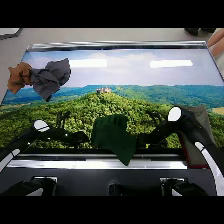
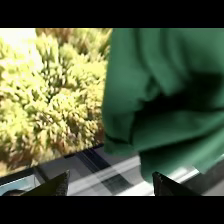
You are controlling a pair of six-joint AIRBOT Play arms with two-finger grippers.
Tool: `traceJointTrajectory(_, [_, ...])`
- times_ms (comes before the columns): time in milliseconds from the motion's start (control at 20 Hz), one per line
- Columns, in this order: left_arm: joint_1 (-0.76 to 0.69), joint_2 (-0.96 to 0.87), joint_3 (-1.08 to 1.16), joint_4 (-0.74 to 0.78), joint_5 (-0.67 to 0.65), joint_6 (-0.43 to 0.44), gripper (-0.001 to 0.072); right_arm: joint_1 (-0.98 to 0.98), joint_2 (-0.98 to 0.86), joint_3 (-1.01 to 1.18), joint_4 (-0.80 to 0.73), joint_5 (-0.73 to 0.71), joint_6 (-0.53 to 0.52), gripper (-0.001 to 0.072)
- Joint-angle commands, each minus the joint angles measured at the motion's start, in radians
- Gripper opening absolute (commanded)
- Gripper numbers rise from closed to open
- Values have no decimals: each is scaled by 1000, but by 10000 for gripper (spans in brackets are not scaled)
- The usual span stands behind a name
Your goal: Fold the shirts.
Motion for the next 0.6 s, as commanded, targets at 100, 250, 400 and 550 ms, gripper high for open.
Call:
traceJointTrajectory(100, [-45,-92,-32,-173,183,40,533,1,-3,-45,33,-59,-3,689])
traceJointTrajectory(250, [-70,-155,-32,-328,208,72,294,1,-9,-75,51,-97,0,691])
traceJointTrajectory(400, [-80,-174,-32,-399,256,71,235,1,-39,-167,138,-189,-1,693])
traceJointTrajectory(550, [-77,-173,-32,-397,252,92,38,1,-111,-233,301,-268,-63,675])
